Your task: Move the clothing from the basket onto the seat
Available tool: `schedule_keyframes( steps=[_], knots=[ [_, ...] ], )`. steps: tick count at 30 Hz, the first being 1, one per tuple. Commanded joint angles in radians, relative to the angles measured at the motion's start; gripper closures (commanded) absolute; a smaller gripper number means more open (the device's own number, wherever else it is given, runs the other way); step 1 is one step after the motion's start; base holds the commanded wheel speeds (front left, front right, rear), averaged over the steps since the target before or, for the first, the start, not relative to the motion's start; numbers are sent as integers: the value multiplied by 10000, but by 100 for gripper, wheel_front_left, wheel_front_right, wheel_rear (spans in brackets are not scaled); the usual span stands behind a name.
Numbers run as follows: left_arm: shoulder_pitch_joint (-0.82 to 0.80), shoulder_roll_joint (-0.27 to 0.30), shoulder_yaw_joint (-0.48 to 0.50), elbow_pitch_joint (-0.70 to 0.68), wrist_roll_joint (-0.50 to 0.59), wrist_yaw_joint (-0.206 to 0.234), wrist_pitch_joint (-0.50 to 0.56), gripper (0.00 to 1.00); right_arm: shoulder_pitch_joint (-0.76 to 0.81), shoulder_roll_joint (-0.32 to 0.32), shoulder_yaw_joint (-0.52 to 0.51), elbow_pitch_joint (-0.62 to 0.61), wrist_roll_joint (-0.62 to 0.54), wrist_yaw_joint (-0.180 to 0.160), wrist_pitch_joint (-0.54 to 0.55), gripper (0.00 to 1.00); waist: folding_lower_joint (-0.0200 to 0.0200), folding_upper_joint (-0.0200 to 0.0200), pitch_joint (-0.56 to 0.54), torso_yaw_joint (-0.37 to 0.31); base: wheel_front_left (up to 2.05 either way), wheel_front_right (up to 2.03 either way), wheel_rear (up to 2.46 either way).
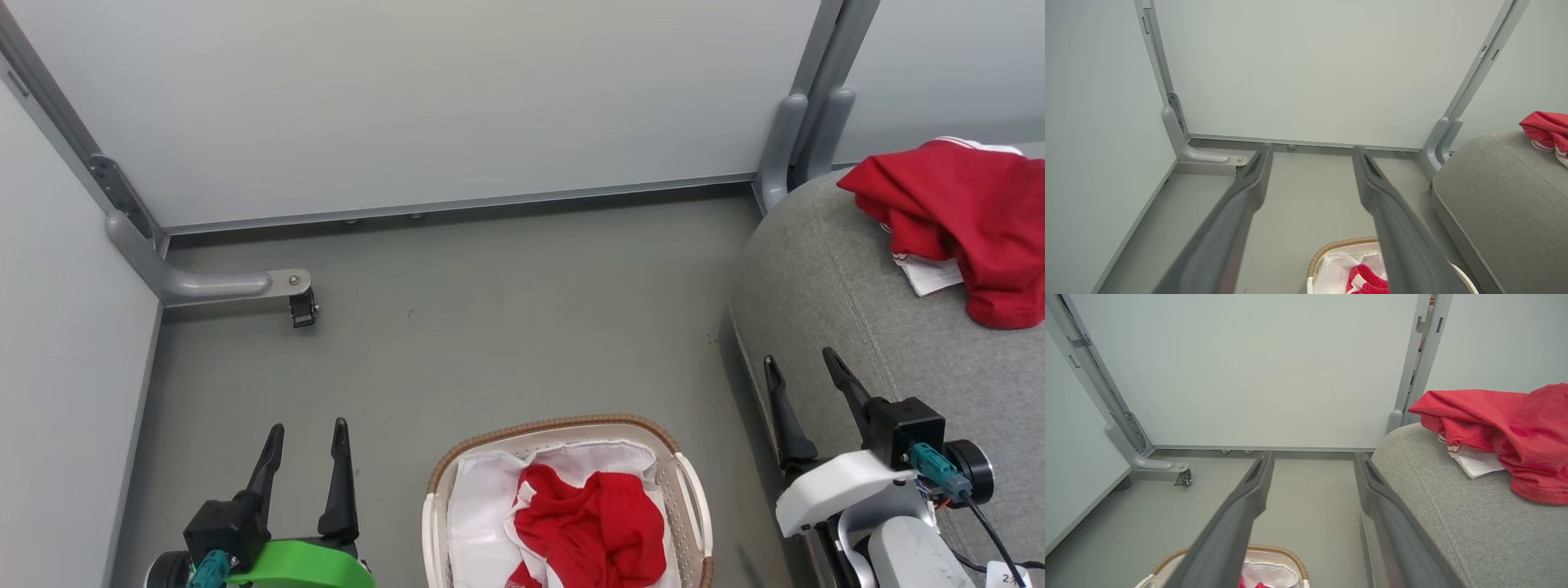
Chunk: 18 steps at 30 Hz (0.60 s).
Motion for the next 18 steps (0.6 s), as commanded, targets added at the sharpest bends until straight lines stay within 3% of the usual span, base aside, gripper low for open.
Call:
schedule_keyframes(
  steps=[1, 18],
  knots=[
    [171, 4, 15, 34, -91, 76, 6, 0, 102, -42, 36, -17, -12, -14, -25, 0, 1, 103, -42, -27, 0, 0, 0],
    [75, 3, -23, 116, -22, 5, 6, 0, 134, -41, 100, 10, 37, -14, -25, 0, 1, 103, -91, 20, 0, 0, 0]
  ],
)
